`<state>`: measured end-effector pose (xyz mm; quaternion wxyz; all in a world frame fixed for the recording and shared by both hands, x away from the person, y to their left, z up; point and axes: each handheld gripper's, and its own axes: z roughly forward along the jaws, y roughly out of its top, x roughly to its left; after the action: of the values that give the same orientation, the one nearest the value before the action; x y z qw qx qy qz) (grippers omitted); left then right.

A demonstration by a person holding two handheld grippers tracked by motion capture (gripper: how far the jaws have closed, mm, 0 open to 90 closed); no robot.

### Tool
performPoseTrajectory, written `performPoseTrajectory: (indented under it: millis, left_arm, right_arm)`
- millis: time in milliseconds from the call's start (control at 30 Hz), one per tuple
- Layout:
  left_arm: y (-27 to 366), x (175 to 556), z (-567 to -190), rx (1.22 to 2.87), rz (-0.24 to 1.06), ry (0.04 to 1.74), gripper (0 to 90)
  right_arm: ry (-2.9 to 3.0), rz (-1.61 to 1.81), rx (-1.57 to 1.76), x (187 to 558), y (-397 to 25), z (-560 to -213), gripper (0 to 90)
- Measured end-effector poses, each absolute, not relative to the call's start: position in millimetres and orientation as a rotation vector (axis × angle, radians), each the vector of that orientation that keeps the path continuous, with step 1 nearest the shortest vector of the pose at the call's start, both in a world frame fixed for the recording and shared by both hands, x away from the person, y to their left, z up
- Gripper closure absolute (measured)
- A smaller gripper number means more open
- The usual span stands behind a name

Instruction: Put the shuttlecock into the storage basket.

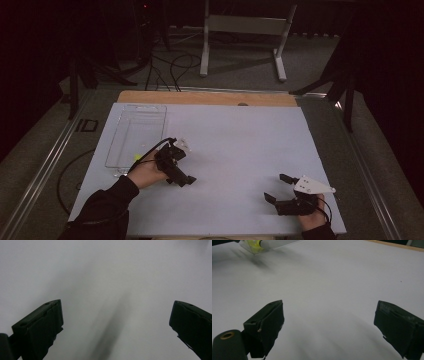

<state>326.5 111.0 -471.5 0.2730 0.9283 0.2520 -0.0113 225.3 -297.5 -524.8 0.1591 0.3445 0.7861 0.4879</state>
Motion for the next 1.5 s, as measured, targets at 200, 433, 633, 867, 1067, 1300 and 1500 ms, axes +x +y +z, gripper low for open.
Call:
performPoseTrajectory:
  millis: [200,433,633,867,1067,1300,1500]
  left_arm:
    - [118,318,-478,2.463,-0.018,0.747,0.0]
    - [125,303,-478,2.385,0.096,0.756,0.0]
    - [126,285,-487,2.287,0.132,0.690,0.1]
    - [133,268,-500,2.237,0.100,0.613,0.1]
    - [141,260,-511,2.237,0.043,0.573,0.1]
    - [151,256,-514,2.209,0.014,0.538,0.1]
    - [161,249,-521,2.192,0.014,0.531,0.1]
  right_arm:
    - [2.249,1.396,0.985,225,-297,-525,9.3]
    - [2.251,1.394,0.985,226,-297,-525,9.3]
    - [2.252,1.397,0.984,225,-298,-525,9.3]
    - [2.255,1.397,0.981,226,-297,-525,9.3]
    - [2.260,1.392,0.978,225,-297,-525,9.3]
    - [2.265,1.390,0.971,226,-297,-525,9.3]
    - [2.262,1.391,0.970,225,-297,-525,9.3]
